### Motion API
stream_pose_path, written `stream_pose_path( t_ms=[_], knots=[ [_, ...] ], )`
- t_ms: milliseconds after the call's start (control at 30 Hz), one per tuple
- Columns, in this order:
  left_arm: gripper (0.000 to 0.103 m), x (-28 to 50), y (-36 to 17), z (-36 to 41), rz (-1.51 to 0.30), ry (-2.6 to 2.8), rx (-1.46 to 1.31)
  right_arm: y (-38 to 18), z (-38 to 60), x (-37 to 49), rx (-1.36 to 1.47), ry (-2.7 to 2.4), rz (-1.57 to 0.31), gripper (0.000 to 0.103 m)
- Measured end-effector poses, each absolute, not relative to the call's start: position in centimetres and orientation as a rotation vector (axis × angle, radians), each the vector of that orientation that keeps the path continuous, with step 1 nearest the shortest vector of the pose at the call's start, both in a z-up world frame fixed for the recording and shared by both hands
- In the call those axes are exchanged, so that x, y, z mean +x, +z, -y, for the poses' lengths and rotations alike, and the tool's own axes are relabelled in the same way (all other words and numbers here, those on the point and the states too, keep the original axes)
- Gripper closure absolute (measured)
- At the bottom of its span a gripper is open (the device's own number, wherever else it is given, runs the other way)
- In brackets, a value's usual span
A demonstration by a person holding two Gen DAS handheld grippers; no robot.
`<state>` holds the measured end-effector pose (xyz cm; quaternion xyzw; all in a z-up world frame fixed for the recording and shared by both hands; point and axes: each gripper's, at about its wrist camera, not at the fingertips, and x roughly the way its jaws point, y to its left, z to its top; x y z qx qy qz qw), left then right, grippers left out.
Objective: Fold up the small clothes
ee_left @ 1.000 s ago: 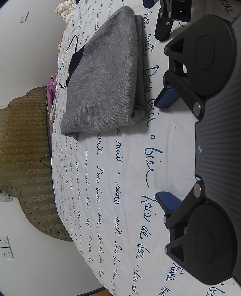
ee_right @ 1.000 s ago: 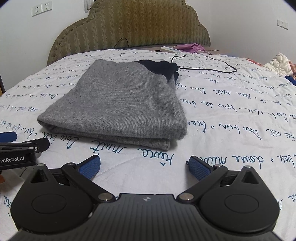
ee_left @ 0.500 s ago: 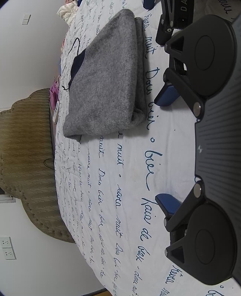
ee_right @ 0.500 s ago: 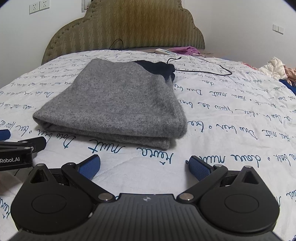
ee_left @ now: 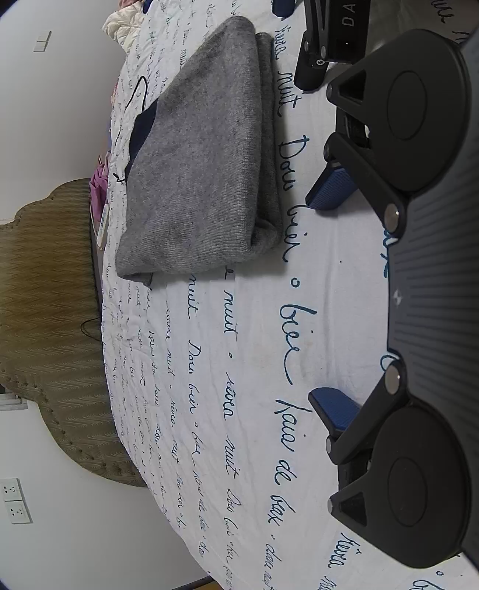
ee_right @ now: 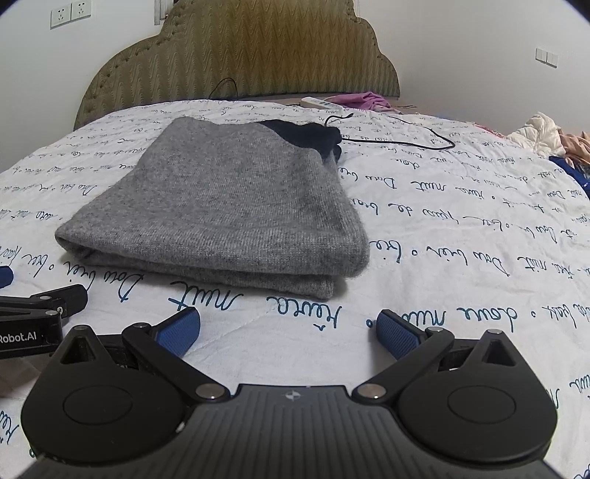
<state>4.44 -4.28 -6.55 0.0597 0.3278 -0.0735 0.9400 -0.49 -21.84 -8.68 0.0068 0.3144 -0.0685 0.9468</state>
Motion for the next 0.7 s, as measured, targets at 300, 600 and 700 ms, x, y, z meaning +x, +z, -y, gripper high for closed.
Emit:
stream_pose_path(
  t_ms=[300,600,700],
  knots=[
    [0.0,4.52,-6.58,4.31,-0.671,-0.151,0.118,-8.7,21.92,-0.51,0.02,-0.137,-0.64,0.0],
    [0.0,4.46,-6.63,4.1,-0.674,-0.146,0.104,-8.81,21.62,-0.29,0.034,-0.164,-0.648,0.0],
    [0.0,4.45,-6.62,4.12,-0.674,-0.146,0.105,-8.87,21.8,-0.35,0.04,-0.159,-0.645,0.0]
  ],
)
